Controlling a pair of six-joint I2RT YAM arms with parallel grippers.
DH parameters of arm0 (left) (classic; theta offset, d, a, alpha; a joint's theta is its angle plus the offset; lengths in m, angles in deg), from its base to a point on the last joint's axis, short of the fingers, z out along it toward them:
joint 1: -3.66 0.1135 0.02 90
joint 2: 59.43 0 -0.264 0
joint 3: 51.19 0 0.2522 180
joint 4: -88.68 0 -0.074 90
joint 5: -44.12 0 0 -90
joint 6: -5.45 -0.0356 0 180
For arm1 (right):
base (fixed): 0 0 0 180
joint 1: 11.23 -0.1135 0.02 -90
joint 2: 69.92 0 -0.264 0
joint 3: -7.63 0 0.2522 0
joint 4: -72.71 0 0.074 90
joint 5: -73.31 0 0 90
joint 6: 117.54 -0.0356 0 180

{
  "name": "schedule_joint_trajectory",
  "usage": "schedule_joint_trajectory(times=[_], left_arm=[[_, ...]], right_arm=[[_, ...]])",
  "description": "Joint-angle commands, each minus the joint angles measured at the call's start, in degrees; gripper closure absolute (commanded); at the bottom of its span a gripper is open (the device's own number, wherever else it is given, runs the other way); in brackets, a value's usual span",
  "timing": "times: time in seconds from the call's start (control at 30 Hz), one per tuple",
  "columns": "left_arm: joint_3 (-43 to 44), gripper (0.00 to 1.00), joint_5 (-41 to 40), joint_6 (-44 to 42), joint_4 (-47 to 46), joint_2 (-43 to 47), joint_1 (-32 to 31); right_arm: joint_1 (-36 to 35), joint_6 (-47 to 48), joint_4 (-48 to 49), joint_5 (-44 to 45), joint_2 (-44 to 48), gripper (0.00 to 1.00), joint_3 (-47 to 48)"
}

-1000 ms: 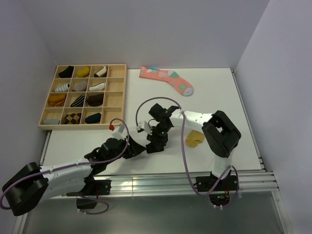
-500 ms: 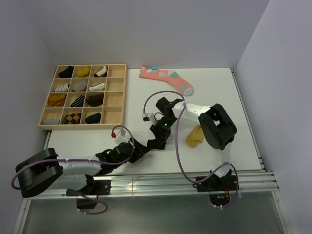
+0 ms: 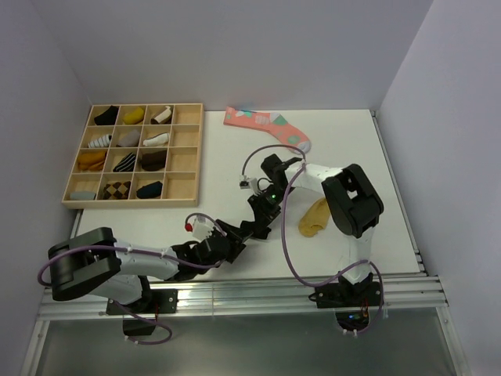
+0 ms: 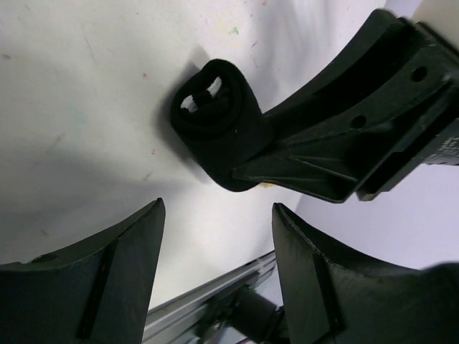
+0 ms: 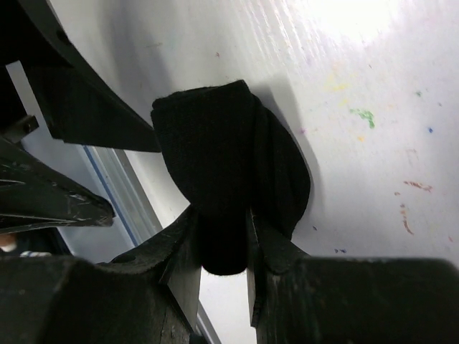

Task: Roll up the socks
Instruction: Roll the sock at the center of the board.

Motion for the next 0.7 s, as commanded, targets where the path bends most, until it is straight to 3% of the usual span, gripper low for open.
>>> schedule_joint_trajectory(times=[0.0,0.17,0.5,0.67], left_arm=[[2.27,0.34,-5.82,7.63,2.48,-0.82,-0.99],[6.39,0.30,-6.88,12.36,9.16,-5.11,-0.99],[5.26,0.31,-7.75,19.49,-0.15,-14.88,-0.99],[4.99,0.32,-9.43,21.69,2.21,-15.06,-0.99]], right_arm=[[1.53,-0.39,0.73,3.69,-0.01,0.88,-1.79],[1.98,-0.21,-1.03,0.88,-0.27,0.88,-1.35],[2.24,0.31,-2.26,-2.29,-0.54,0.89,-1.79],[2.59,1.55,-4.54,-4.66,-0.88,0.88,-1.27]])
